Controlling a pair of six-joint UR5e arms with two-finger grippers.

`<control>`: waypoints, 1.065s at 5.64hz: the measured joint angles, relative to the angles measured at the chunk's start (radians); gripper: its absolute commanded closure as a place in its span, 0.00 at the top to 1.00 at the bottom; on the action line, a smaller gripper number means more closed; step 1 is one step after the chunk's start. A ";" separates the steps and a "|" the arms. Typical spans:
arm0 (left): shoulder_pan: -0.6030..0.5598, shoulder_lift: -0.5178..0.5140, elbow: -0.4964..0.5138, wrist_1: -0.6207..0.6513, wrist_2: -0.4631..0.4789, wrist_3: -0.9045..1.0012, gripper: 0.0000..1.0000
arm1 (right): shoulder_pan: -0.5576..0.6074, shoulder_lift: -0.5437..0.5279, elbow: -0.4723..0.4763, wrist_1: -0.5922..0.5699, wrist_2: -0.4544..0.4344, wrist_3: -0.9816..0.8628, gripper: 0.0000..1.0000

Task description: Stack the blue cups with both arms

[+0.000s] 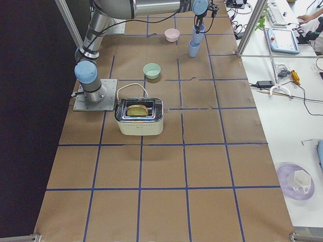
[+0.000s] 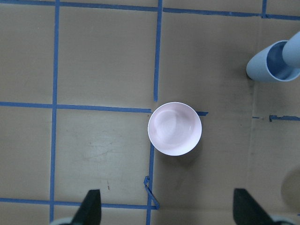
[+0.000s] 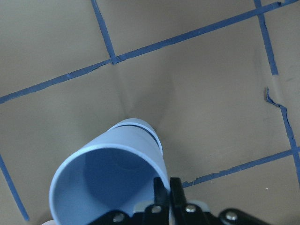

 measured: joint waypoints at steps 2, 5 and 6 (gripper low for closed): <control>0.011 0.005 -0.004 -0.001 -0.009 0.008 0.99 | 0.000 0.004 0.023 -0.004 0.007 -0.001 0.09; 0.012 0.006 -0.004 0.000 -0.026 0.011 0.99 | 0.002 0.016 0.086 -0.083 0.013 0.002 0.18; 0.012 0.006 -0.004 0.000 -0.026 0.011 0.99 | 0.002 0.017 0.103 -0.088 0.028 0.001 0.99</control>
